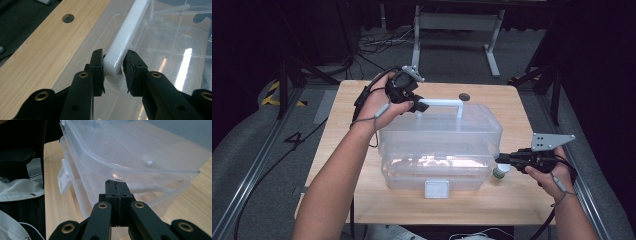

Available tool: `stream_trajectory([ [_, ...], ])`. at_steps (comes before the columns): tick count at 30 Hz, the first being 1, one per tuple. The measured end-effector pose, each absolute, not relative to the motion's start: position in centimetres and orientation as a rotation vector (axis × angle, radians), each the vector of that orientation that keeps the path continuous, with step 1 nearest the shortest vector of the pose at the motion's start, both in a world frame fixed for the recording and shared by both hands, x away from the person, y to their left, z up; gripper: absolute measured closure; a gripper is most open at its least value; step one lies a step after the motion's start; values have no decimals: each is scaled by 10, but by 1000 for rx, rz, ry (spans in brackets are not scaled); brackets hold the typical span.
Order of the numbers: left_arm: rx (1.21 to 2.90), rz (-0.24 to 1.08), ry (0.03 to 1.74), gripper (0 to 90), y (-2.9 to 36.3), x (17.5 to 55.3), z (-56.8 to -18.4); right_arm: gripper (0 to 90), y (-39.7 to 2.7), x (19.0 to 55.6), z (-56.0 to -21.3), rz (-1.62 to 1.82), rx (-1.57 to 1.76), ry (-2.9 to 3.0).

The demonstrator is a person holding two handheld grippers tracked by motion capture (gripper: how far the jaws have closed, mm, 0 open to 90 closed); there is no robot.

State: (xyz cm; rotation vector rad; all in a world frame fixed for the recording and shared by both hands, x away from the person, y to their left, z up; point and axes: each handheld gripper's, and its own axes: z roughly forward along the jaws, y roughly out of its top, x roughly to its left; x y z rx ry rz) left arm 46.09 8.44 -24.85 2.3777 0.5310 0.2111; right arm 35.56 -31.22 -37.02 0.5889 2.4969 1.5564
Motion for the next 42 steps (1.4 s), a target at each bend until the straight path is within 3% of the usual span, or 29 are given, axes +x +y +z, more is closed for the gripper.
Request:
stream_trajectory([
  [7, 2363, 222, 534, 686, 84, 458, -249, 900, -311, 357, -371, 1537, 598, 2504],
  [9, 2328, 214, 557, 576, 84, 456, -249, 900, -310, 357, -371, 1529, 598, 2499],
  [18, 2274, 232, 577, 533, 95, 448, -240, 900, -309, 357, -371, 1519, 600, 2502],
  [30, 2215, 263, 615, 648, 119, 431, -225, 900, -307, 362, -366, 1542, 598, 2456],
  [37, 2177, 247, 650, 771, 132, 423, -221, 900, -306, 367, -361, 1575, 614, 2412],
  [42, 2154, 235, 654, 786, 139, 416, -218, 900, -304, 370, -358, 1580, 621, 2384],
])
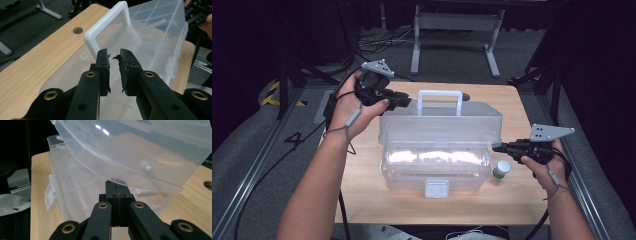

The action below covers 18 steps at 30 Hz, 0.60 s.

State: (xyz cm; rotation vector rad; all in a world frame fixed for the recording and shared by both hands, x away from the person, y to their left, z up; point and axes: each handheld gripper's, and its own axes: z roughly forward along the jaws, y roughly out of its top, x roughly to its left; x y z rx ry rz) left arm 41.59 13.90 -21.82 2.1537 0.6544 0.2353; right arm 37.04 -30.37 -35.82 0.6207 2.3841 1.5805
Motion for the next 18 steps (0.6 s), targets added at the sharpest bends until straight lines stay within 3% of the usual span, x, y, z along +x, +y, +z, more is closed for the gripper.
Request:
stream_trajectory([
  [18, 2114, 234, 679, 810, 162, 381, -216, 900, -301, 391, -343, 1631, 638, 2285],
])
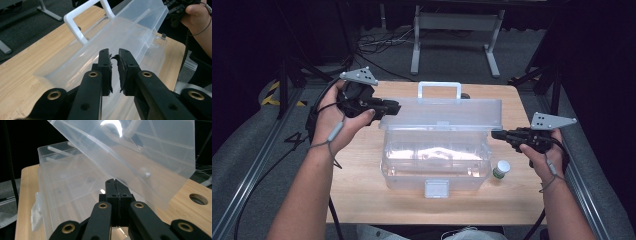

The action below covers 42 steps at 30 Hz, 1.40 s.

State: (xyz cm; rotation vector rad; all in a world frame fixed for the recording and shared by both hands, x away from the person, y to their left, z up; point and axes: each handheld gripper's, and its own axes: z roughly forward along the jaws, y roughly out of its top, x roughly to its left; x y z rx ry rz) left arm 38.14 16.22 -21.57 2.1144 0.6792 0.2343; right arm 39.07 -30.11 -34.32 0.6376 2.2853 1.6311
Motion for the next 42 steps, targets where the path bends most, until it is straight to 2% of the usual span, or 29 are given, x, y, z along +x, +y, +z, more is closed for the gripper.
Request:
stream_trajectory([
  [13, 2085, 226, 695, 810, 172, 367, -226, 900, -299, 405, -335, 1660, 657, 2216],
  [29, 1967, 230, 725, 824, 179, 360, -274, 900, -296, 406, -334, 1663, 691, 2184],
  [36, 1897, 264, 750, 833, 187, 361, -288, 900, -296, 405, -334, 1663, 691, 2185],
  [39, 1887, 319, 743, 796, 188, 362, -294, 900, -296, 404, -335, 1658, 686, 2183],
  [42, 1872, 332, 747, 805, 188, 364, -302, 900, -296, 402, -335, 1652, 686, 2185],
])
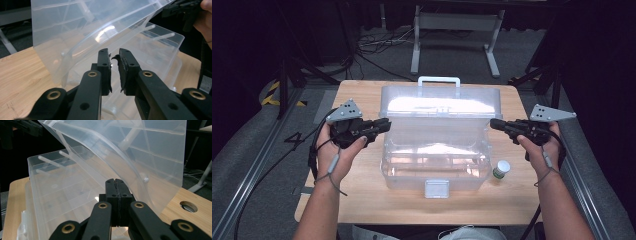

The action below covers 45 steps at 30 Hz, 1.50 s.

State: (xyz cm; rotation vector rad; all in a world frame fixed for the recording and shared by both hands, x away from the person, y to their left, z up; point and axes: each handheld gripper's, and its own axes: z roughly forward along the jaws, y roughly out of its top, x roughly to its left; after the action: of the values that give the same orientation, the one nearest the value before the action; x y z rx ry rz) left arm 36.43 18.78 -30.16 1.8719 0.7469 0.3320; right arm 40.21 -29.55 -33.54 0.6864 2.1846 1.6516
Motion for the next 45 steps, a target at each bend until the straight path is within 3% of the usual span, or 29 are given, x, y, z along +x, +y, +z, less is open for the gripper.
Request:
stream_trajectory([
  [12, 1770, 336, 744, 820, 192, 372, -327, 900, -295, 395, -340, 1642, 691, 2164],
  [34, 1787, 366, 718, 890, 188, 387, -326, 900, -302, 376, -342, 1580, 727, 2141],
  [45, 1793, 378, 715, 889, 188, 392, -322, 676, -299, 364, -336, 1494, 810, 1973],
])
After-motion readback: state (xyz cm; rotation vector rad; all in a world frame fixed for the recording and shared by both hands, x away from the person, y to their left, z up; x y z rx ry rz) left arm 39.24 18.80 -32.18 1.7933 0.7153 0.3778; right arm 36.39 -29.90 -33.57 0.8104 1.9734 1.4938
